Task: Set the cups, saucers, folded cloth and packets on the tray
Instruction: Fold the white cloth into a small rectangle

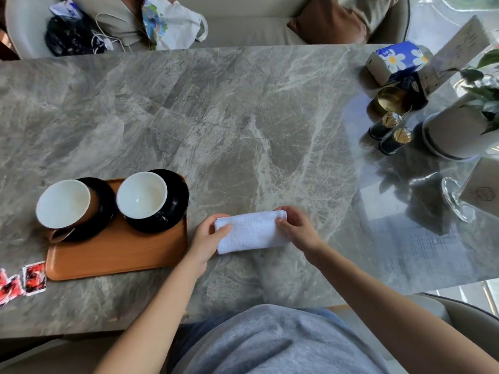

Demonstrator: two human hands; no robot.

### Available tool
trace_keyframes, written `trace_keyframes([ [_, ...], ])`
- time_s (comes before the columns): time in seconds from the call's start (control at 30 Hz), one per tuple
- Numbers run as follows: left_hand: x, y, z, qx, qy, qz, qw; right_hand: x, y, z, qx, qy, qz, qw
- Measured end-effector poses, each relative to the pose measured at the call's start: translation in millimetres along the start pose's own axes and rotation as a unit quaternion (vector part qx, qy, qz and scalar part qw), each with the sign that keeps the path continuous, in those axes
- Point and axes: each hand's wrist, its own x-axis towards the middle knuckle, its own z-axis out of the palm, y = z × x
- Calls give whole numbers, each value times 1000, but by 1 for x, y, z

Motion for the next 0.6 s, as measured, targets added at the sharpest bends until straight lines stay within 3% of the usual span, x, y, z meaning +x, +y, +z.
trace_keyframes([
  [0.27,-7,-13,-38,-19,126,56,990,9,-10,46,-63,18,-12,998],
  [0.6,-25,-24,-128,40,103,44,993,6,-21,131,-60,24,-8,998],
])
